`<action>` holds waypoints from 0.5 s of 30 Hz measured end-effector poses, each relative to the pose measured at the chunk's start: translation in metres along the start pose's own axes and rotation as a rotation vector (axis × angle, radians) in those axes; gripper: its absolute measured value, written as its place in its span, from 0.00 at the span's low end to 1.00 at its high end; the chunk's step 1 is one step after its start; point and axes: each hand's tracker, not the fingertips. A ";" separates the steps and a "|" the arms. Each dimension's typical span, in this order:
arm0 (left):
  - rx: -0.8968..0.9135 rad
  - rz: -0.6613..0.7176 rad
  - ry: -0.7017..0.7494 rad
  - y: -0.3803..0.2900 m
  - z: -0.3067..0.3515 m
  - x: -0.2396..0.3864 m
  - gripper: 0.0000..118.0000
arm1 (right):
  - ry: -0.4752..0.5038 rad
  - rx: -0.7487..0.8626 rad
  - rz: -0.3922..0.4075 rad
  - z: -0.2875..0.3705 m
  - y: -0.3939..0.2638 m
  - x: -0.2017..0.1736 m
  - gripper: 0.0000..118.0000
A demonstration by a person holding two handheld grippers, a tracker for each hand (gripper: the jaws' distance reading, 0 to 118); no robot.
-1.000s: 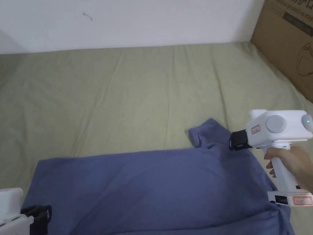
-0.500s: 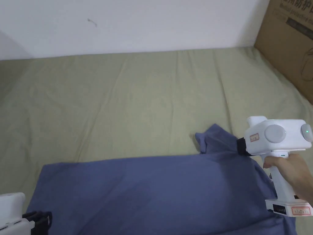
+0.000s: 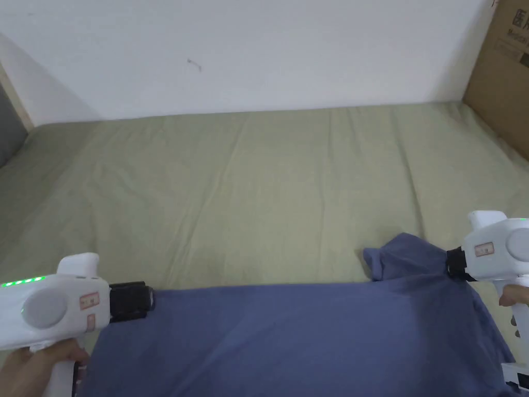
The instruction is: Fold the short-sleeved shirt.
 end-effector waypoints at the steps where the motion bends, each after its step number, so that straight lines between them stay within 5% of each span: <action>1: -0.030 0.004 0.016 0.008 -0.013 -0.003 0.95 | 0.002 -0.005 0.002 -0.002 0.000 0.002 0.00; 4: -0.080 -0.017 0.062 0.020 -0.042 -0.002 0.94 | 0.008 -0.012 -0.008 -0.005 0.001 0.005 0.00; 9: -0.124 -0.035 0.060 0.014 -0.058 0.003 0.76 | 0.009 -0.021 -0.003 -0.012 0.001 0.004 0.00; 10: -0.122 -0.056 0.063 0.014 -0.055 0.004 0.64 | 0.008 -0.021 -0.002 -0.013 0.000 0.004 0.00; 13: -0.112 -0.094 0.052 0.020 -0.042 0.005 0.08 | 0.013 -0.020 -0.003 -0.011 0.001 0.003 0.00; 15: -0.130 -0.061 0.006 0.024 -0.034 0.004 0.03 | 0.017 -0.025 -0.005 -0.007 0.002 0.004 0.00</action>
